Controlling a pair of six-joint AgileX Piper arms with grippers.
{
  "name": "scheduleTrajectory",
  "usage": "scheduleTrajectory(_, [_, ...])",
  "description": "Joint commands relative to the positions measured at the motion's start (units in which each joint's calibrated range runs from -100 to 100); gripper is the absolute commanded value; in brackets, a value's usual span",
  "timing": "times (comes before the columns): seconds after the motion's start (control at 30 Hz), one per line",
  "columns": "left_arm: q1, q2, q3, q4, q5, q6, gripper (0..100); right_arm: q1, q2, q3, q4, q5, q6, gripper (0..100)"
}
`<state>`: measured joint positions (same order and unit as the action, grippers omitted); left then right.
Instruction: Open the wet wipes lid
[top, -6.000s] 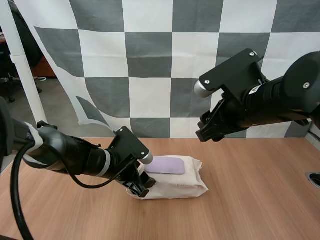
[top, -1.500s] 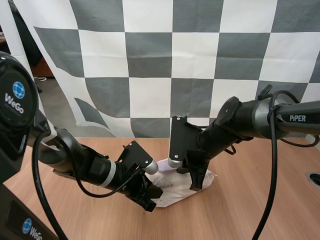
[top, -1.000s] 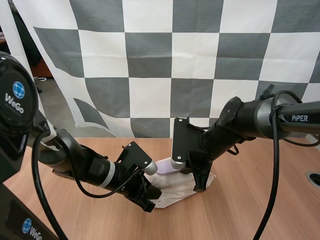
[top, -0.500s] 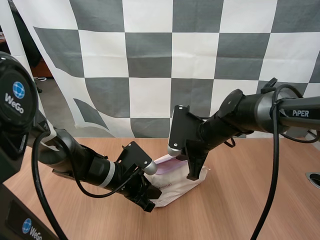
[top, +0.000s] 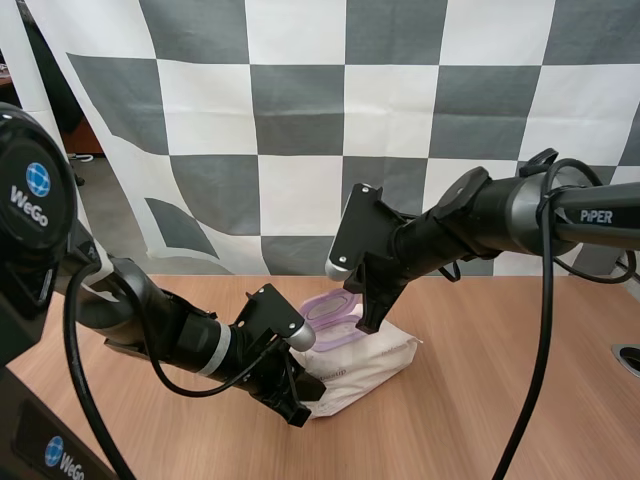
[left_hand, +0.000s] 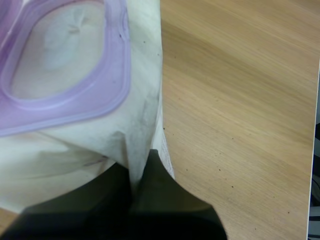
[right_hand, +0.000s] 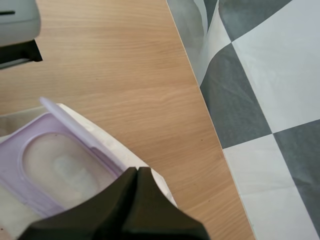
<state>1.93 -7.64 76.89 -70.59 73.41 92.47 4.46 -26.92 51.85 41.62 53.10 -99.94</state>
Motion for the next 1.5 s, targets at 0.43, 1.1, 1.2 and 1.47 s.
scheduleTrajectory(0.43, [-0.02,-0.1,0.0,1.0,0.6,0.8,0,5.0,7.1,0.0,1.8,-14.5,-0.1,0])
scheduleTrajectory(1.1, [-0.02,-0.1,0.0,2.1,1.7,0.8,0,5.8,21.5,-4.7,2.4,-19.5,-0.1,0])
scheduleTrajectory(1.2, [-0.02,-0.1,0.0,2.1,1.7,0.8,0,5.8,22.4,-4.7,2.7,-19.8,-0.1,0])
scheduleTrajectory(1.47, [-0.02,-0.1,0.0,2.1,1.7,0.8,0,5.8,21.0,-4.7,2.7,-19.5,-0.1,0])
